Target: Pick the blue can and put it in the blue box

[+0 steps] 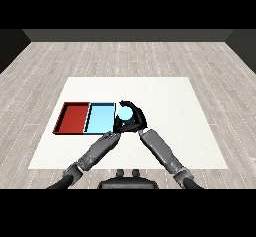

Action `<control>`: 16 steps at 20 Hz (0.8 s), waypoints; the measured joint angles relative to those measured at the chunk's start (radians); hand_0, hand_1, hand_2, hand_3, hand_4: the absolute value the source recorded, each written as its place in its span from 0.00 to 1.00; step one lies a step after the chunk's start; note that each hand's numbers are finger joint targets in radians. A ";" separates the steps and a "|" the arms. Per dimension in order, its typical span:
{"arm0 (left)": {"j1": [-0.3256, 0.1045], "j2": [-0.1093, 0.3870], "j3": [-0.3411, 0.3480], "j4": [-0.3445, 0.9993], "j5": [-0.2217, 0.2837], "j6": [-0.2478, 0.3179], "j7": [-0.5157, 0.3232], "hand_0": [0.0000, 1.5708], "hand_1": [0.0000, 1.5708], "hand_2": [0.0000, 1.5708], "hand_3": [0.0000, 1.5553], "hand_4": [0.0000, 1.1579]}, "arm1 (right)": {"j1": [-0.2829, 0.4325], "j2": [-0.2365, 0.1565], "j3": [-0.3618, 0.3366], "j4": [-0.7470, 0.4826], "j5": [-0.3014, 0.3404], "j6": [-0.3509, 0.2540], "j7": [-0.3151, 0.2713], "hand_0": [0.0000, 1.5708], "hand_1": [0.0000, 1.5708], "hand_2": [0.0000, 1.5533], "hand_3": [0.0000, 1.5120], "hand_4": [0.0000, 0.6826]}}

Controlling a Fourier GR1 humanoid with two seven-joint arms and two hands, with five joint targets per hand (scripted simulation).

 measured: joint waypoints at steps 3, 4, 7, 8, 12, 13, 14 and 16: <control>-0.007 -0.004 -0.001 0.010 0.006 0.004 0.002 1.00 1.00 1.00 0.95 0.99 | 0.017 0.000 -0.007 -0.006 0.020 0.018 -0.001 0.00 0.00 0.00 0.00 0.00; -0.012 -0.004 -0.003 0.011 0.013 0.009 0.006 1.00 1.00 1.00 0.95 0.99 | 0.005 0.001 -0.013 0.016 0.018 0.021 -0.010 0.00 0.00 0.00 0.00 0.00; -0.015 -0.007 -0.009 0.037 0.033 0.012 -0.021 1.00 1.00 1.00 0.96 0.99 | 0.006 0.004 -0.017 0.028 0.013 0.010 -0.029 0.00 0.00 0.00 0.00 0.00; -0.011 -0.007 -0.008 0.023 0.018 0.021 -0.008 1.00 1.00 1.00 0.96 0.99 | 0.010 0.001 -0.031 0.027 0.014 0.015 -0.027 0.00 0.00 0.00 0.00 0.00; 0.005 -0.011 0.008 0.012 0.006 0.016 -0.012 1.00 1.00 1.00 0.96 0.99 | 0.039 -0.008 -0.089 -0.015 0.009 0.034 -0.017 0.00 0.00 0.00 0.00 0.00; 0.017 -0.011 0.019 0.013 0.009 0.006 -0.024 1.00 1.00 1.00 0.96 0.99 | 0.042 -0.005 -0.106 -0.033 -0.012 0.044 -0.008 0.00 0.00 0.00 0.00 0.00; 0.024 -0.011 0.018 0.016 0.020 0.005 -0.029 1.00 1.00 1.00 0.96 0.99 | 0.052 -0.007 -0.123 -0.058 -0.030 0.049 -0.001 0.00 0.00 0.00 0.00 0.00; 0.018 -0.010 0.052 0.048 0.024 -0.017 -0.045 1.00 1.00 1.00 0.95 0.99 | 0.052 -0.019 -0.170 -0.081 -0.073 0.085 -0.001 0.00 0.00 0.00 0.00 0.00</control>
